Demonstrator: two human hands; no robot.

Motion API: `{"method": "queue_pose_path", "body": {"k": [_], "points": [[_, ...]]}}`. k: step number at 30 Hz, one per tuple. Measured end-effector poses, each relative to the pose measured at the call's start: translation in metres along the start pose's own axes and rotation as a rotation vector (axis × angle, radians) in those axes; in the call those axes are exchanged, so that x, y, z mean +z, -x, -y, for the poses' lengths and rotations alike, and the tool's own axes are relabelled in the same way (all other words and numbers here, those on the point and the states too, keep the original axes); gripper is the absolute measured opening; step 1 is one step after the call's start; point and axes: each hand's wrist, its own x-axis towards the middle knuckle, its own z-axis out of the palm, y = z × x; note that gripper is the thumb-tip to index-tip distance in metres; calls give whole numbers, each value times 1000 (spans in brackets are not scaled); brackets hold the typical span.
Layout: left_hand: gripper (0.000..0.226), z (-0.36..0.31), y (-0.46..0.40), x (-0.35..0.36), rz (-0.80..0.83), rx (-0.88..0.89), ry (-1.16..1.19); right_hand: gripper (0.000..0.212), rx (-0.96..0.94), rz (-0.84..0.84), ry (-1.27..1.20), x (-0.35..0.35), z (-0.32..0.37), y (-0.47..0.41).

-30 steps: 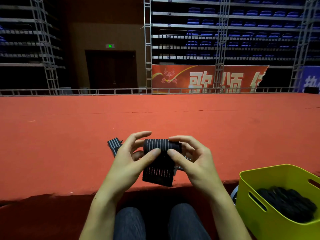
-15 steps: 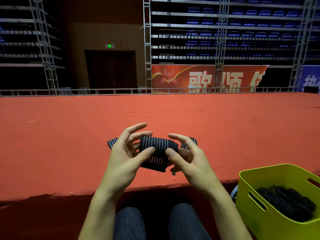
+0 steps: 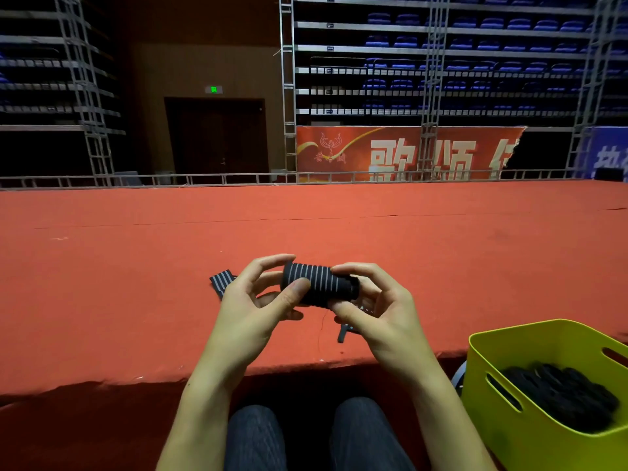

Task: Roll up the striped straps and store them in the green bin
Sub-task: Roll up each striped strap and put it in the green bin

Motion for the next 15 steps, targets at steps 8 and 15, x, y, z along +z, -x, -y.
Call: {"method": "queue_pose_path", "body": {"k": [8, 15], "points": [[46, 6, -1, -5, -5, 54, -13, 48, 30, 31, 32, 0, -5, 1], [49, 20, -13, 2, 19, 102, -4, 41, 105, -4, -24, -5, -18, -11]]}}
